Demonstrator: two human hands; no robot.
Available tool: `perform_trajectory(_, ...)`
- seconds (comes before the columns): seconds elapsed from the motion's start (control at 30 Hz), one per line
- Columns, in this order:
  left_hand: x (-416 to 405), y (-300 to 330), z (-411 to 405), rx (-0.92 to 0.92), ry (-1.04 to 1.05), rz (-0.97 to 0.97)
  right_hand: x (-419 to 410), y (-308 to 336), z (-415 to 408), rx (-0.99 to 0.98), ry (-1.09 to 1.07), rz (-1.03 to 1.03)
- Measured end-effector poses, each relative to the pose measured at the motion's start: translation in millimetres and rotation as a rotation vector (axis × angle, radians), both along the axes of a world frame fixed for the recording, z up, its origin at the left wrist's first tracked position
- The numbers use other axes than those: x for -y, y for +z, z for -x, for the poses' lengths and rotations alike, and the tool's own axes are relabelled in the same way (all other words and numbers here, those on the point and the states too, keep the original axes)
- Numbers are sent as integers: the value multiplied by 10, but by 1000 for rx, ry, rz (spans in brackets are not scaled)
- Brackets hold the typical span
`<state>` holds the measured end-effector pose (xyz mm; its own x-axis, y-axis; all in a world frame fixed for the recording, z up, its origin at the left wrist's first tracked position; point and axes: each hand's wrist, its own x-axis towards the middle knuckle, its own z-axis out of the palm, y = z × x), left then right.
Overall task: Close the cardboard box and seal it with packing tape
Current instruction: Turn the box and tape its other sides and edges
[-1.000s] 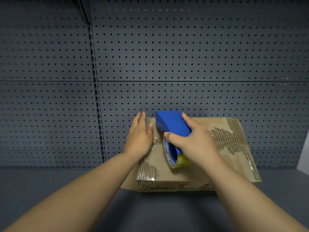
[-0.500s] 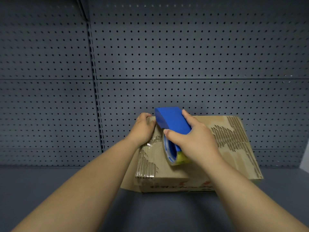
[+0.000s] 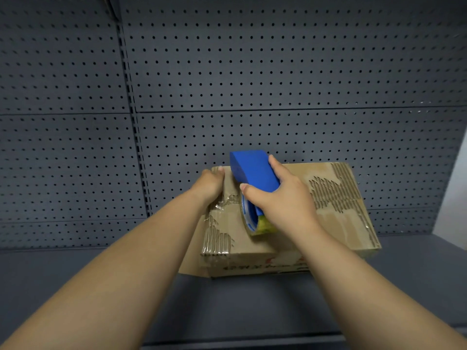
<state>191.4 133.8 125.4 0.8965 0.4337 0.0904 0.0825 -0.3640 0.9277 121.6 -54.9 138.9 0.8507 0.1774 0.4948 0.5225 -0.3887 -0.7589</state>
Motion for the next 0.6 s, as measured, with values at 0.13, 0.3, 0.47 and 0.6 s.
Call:
perform_trajectory(0.13,174,32,243,-91,106,-65,3,-14,14,12,0,-19)
perform_trajectory(0.3,368,-366,830,99,73,-121,3,-27,45,14,-10,-31)
perform_trajectory(0.47,470,-584,1047,290,35,-108,11,-36,73,13,-17,-37)
perform_trajectory(0.6,424,-696,1002,413,-52,160,-4,-45,100,13,-22,-46)
